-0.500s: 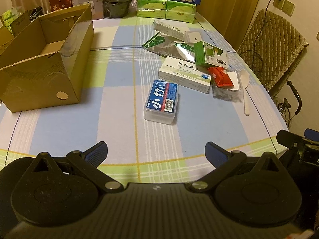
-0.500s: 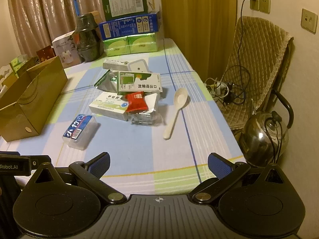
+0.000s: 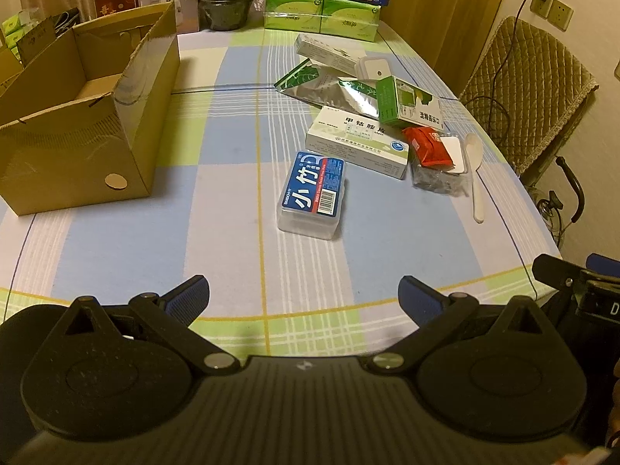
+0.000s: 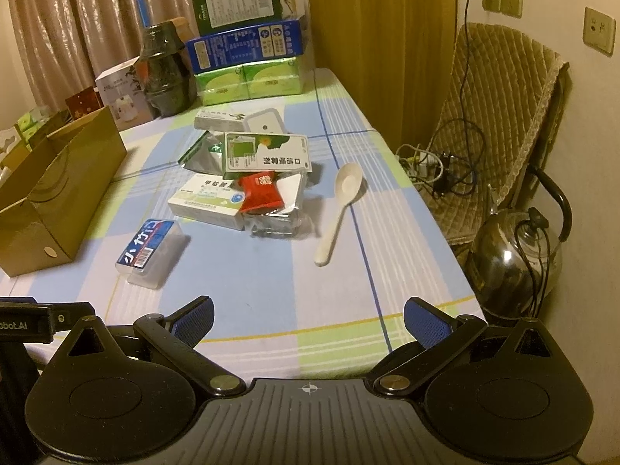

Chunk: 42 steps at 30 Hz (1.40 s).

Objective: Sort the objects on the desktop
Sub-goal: 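Reach the left gripper toward the blue-and-white toothpick box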

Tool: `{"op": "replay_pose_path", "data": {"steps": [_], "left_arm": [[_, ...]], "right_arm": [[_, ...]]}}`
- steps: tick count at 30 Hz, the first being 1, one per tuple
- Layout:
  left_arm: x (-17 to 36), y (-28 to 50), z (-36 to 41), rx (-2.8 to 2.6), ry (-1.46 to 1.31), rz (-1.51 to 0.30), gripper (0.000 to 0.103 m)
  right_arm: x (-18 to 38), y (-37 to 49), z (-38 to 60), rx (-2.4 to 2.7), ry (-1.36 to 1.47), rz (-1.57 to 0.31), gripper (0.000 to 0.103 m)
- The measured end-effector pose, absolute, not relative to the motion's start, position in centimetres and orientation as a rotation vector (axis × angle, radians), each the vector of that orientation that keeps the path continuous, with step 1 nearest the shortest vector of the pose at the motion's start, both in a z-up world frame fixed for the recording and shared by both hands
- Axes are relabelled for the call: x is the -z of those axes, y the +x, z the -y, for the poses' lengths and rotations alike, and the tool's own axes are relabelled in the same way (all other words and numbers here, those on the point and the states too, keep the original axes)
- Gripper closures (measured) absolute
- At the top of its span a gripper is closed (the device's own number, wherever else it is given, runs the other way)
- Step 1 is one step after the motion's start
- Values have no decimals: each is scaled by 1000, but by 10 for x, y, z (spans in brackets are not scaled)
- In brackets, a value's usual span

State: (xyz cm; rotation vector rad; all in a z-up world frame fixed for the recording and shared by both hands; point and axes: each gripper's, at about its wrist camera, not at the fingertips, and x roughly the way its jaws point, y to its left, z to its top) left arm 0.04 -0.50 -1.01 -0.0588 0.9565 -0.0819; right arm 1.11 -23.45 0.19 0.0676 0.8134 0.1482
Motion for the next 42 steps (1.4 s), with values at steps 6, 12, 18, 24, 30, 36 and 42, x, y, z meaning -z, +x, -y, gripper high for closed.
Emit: {"op": "replay_pose_path", "data": {"steps": [6,12,18,24,30,36,42], "left_arm": [[11,4,4,85,-63,-954,1],[12,18,2,109,-78,-951,1],[12,42,5,117,-30,-920,1],[19,68,6,132,26,-903,1],[33,88,3,132,60,-908,1],[48,104,2,162,87,-927,10],[62,115,17,186,146,-923,21]], "right_arm": [[1,15,231,-152,33,-810,2],[0,27,236,-161,39,-752,2],[-3,51,243,-127,46,-740,2],[4,71,239,-147,23,-755,5],[21,83,230,-171,30,-797,16],[26,93,222,-197,47,-784,26],[24,113,206,-225,2,-761,39]]}}
